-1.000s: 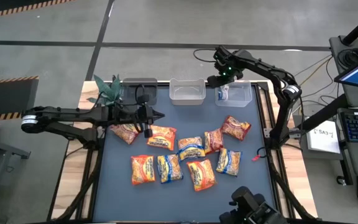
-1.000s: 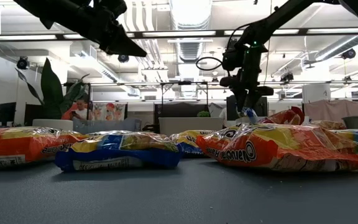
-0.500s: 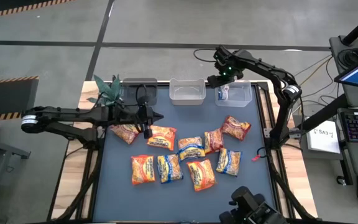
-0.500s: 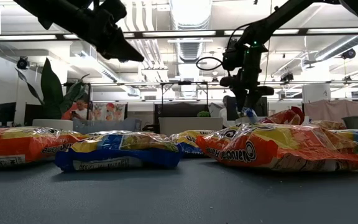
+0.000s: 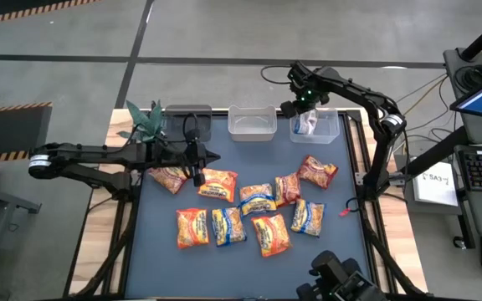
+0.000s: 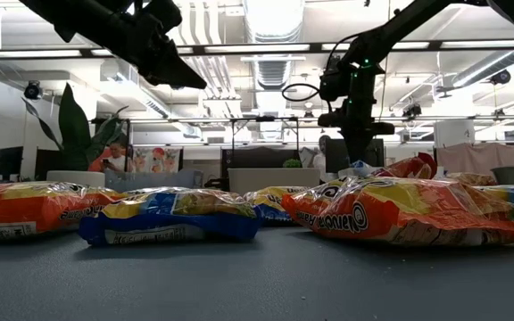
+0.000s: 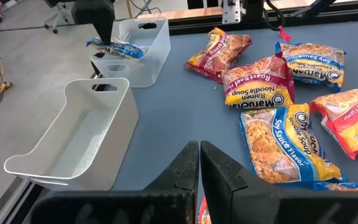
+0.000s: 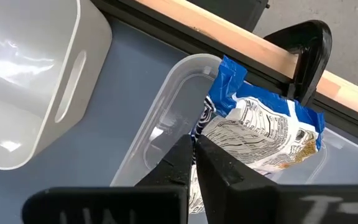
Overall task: Sort Maruchan noodles
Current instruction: Put the top blue noodle pack into the transparent white bin
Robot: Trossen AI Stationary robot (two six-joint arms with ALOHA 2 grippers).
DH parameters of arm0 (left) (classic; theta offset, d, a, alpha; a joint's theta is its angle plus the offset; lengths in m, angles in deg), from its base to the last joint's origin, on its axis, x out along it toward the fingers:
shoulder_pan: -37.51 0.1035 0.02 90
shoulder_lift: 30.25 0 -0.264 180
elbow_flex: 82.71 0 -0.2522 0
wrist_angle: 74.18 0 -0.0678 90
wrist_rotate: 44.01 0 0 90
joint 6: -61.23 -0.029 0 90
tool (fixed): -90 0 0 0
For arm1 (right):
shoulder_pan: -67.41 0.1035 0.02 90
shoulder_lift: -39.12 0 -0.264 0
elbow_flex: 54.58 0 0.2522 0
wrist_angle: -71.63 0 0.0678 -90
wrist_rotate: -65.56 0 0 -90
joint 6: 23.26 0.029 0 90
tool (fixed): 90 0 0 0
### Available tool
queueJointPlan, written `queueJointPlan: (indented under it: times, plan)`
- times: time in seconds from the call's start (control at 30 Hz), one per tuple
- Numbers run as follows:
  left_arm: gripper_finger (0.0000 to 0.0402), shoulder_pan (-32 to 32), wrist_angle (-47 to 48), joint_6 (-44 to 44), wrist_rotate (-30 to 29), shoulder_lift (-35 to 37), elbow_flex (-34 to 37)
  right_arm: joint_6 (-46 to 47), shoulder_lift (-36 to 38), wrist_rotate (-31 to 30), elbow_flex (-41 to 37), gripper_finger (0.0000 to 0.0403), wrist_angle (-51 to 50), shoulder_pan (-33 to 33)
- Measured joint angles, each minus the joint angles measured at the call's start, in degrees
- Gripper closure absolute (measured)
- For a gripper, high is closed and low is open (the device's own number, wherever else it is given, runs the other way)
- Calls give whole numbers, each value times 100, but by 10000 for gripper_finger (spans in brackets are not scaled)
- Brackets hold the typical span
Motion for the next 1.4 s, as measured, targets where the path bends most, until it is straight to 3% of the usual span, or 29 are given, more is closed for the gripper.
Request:
queueJointPlan:
  times: [0.77, 0.87, 1.07, 1.2, 1.4]
  plan:
    - [402, 0, 11, -50, 0, 0, -1, 176, 531, -8, 7, 394, -347, 189]
    - [402, 0, 16, -50, 0, 0, -1, 180, 513, -318, -55, 394, -323, 337]
    - [402, 1, 98, -44, 0, 0, 1, 373, 407, -1829, -376, 394, -414, 465]
    - [402, -1, 154, -31, 0, 0, 1, 455, 407, -1939, -812, 394, -254, 354]
    - [402, 0, 155, -30, 0, 0, 1, 321, 407, -1937, -1694, 394, 1095, 225]
